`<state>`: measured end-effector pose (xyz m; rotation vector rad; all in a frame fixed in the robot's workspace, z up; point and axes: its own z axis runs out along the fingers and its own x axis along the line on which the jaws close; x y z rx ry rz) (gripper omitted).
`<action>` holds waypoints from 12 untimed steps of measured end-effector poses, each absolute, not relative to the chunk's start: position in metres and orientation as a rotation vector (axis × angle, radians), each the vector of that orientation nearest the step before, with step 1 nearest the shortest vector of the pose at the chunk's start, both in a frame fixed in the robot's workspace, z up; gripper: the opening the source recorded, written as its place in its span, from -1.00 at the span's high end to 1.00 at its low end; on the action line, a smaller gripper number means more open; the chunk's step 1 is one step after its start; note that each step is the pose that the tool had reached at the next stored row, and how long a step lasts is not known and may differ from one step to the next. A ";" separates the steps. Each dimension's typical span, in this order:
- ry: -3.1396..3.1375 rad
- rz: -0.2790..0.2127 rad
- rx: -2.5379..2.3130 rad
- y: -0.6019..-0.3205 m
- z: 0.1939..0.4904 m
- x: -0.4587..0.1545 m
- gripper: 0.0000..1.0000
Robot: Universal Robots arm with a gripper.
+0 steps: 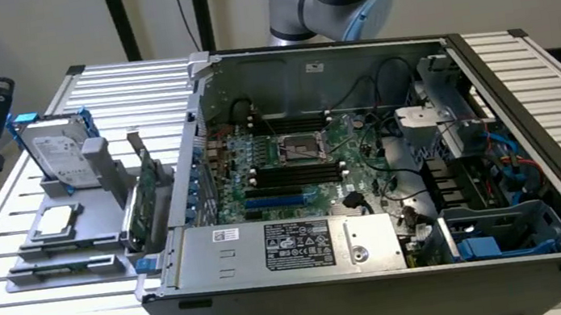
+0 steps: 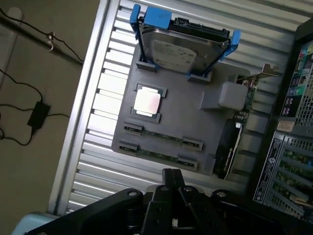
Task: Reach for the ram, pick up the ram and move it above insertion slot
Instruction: 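Pick up the ram and move it above insertion slot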
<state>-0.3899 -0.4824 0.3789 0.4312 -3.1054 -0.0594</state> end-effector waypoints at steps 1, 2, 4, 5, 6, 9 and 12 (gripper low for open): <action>-3.101 -0.059 0.459 -0.482 0.379 -0.390 0.79; -3.096 -0.059 0.487 -0.482 0.379 -0.390 0.79; -3.086 -0.059 0.543 -0.482 0.379 -0.390 0.79; -3.081 -0.059 0.571 -0.482 0.379 -0.390 0.79; -3.076 -0.059 0.598 -0.482 0.379 -0.390 0.79; -3.057 -0.058 0.681 -0.482 0.379 -0.390 0.79; -3.036 -0.058 0.765 -0.482 0.379 -0.390 0.79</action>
